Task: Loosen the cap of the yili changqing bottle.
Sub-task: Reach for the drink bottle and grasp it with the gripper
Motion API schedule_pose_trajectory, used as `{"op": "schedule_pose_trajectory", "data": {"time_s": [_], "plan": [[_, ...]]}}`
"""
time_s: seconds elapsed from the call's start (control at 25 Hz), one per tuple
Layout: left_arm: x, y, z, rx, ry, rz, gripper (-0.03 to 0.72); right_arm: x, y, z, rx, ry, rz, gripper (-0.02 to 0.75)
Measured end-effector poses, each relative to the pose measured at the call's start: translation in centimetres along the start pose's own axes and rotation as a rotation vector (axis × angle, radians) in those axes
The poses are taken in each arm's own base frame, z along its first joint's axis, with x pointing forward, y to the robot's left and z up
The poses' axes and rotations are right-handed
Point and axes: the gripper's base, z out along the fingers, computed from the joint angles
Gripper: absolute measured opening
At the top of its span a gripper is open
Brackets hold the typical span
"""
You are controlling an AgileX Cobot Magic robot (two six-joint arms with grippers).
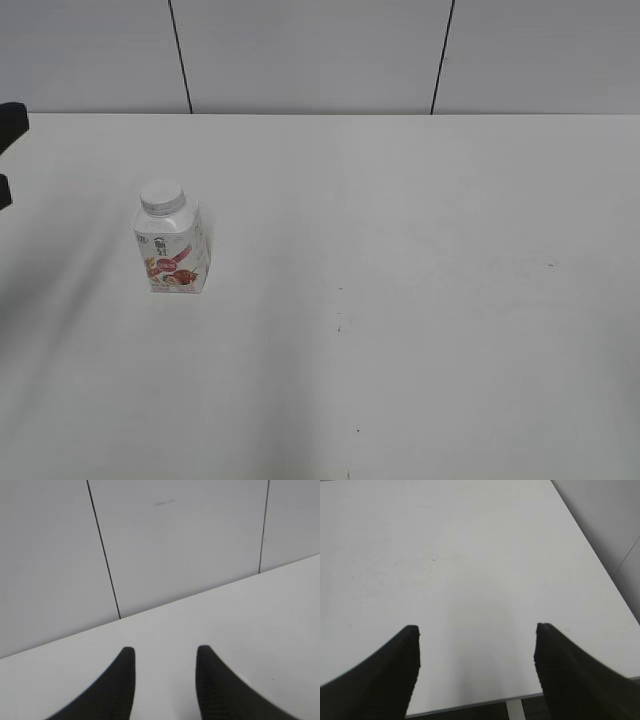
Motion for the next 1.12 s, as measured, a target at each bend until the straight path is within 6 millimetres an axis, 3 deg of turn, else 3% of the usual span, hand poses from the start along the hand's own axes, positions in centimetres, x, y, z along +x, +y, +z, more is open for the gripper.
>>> {"op": "schedule_pose_trajectory", "data": {"time_s": [0.44, 0.72, 1.12], "plan": [[4.5, 1.7, 1.5, 0.272, -0.015, -0.147, 0.261, 0.0, 0.0, 0.0, 0.0, 0.0, 0.0, 0.563], [8.1, 2.5, 1.0, 0.409, 0.139, -0.154, 0.26, 0.0, 0.0, 0.0, 0.0, 0.0, 0.0, 0.563], [8.4, 4.3, 2.4, 0.481, 0.153, -0.079, 0.246, 0.0, 0.0, 0.0, 0.0, 0.0, 0.0, 0.563]]}}
